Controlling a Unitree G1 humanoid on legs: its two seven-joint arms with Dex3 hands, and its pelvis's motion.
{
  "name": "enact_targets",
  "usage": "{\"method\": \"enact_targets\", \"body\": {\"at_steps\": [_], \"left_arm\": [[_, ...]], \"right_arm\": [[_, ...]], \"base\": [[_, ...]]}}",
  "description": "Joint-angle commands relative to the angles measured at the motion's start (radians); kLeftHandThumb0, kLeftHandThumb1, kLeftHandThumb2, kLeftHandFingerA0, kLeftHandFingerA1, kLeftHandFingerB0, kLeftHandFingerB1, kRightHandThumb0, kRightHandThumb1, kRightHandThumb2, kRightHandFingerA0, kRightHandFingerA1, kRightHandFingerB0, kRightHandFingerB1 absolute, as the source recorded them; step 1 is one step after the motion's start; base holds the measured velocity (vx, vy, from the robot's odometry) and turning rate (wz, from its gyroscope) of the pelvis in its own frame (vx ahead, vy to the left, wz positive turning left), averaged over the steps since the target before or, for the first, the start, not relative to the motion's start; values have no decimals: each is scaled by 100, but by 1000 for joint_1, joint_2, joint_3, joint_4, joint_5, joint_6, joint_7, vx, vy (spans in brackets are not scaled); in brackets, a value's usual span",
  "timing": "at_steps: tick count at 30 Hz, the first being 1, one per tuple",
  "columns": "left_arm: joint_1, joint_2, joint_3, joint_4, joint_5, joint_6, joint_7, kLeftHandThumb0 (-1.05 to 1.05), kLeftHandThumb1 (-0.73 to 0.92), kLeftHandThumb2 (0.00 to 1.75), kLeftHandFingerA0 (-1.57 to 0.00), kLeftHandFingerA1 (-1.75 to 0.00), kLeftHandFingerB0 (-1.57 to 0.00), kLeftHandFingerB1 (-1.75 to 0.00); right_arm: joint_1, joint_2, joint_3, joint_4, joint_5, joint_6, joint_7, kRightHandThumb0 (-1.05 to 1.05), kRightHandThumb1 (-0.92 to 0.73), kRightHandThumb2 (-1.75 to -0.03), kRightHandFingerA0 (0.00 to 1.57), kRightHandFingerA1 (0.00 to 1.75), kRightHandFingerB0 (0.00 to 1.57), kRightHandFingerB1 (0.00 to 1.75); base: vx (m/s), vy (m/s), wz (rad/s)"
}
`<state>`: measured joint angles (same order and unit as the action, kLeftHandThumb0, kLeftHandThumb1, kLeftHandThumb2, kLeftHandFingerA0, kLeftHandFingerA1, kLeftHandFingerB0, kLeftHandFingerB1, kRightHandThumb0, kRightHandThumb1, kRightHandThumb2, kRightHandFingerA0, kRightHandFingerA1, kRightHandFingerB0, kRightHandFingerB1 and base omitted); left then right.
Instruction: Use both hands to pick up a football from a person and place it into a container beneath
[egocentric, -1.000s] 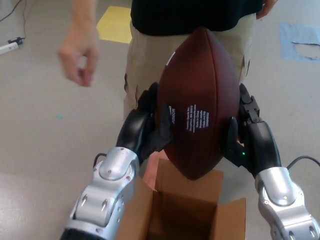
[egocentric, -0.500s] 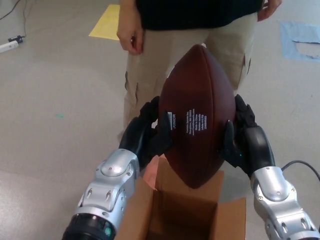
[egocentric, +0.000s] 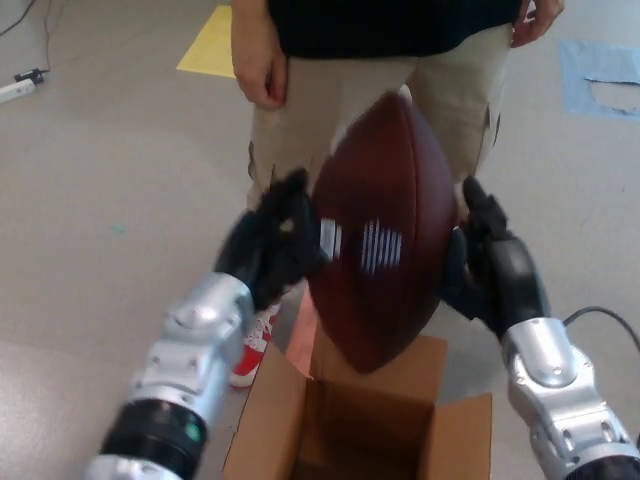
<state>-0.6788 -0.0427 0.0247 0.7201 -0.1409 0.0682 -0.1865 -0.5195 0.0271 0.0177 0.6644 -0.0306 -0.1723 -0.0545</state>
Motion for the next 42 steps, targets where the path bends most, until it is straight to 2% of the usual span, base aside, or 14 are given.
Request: {"method": "enact_targets", "body": {"at_steps": [1, 5, 12, 15, 17, 23, 28, 29, 36, 37, 38, 42], "left_arm": [[-48, 162, 87, 23, -27, -33, -74, -102, 88, 116, 0, -4, 0, 0], [-81, 238, 133, 36, -36, -18, -92, -103, 87, 115, 0, -6, 0, 0], [-55, 289, 132, 21, -13, -10, -115, -101, 84, 114, 0, -4, 0, 0], [-30, 309, 121, 3, -2, -25, -130, -102, 85, 116, 0, -4, 0, 0], [-21, 312, 126, 11, -11, -55, -146, -102, 86, 117, 0, -5, 0, 0], [-19, 326, 127, 5, -15, -49, -167, -102, 88, 117, 0, -5, 0, 0], [-4, 322, 117, -2, -8, -77, -180, -103, 88, 117, 0, -6, 0, 0], [-1, 323, 115, -5, -6, -76, -181, -103, 88, 117, 0, -5, 0, 0], [49, 340, 102, -53, 7, -93, -185, -103, 89, 118, 0, -5, 0, 0], [90, 339, 116, -85, -16, -78, -195, -102, 87, 116, 0, -5, 0, 0], [116, 341, 121, -106, -24, -71, -202, -103, 87, 116, 0, -5, 0, 0], [219, 329, 136, -189, -46, -70, -211, -101, 87, 115, 0, -5, 0, 0]], "right_arm": [[5, -99, -70, -48, 39, -7, 54, -104, -87, -121, 0, 2, 0, 0], [42, -133, -92, -89, 37, -16, 65, -105, -85, -120, 0, 1, 0, 0], [113, -163, -95, -167, 13, -18, 53, -99, -85, -120, 0, 4, 0, 3], [127, -170, -103, -187, 23, -34, 58, -104, -87, -120, 0, 1, 0, 0], [130, -173, -123, -193, 46, -66, 67, -103, -86, -118, 0, 2, 0, 0], [136, -189, -145, -245, 66, -46, 93, -104, -88, -119, 0, 2, 0, 0], [156, -177, -162, -301, 97, -24, 114, -95, -78, -117, 0, 8, 0, 7], [159, -176, -164, -309, 98, -15, 115, -102, -82, -117, 0, 2, 0, 1], [174, -174, -179, -293, 131, -45, 148, -104, -83, -116, 0, 1, 0, 0], [189, -186, -184, -272, 126, -66, 154, -92, -76, -106, 0, 0, 0, 2], [199, -191, -188, -258, 126, -70, 158, -98, -84, -118, 0, 4, 0, 3], [244, -200, -197, -210, 124, -108, 177, -98, -86, -118, 0, 3, 0, 3]], "base": [[0, 0, 0], [0, 0, 0], [0, 0, 0], [0, 0, 0], [0, 0, 0], [0, 0, 0], [0, 0, 0], [0, 0, 0], [0, 0, 0], [0, 0, 0], [0, 0, 0], [0, 0, 0]]}}
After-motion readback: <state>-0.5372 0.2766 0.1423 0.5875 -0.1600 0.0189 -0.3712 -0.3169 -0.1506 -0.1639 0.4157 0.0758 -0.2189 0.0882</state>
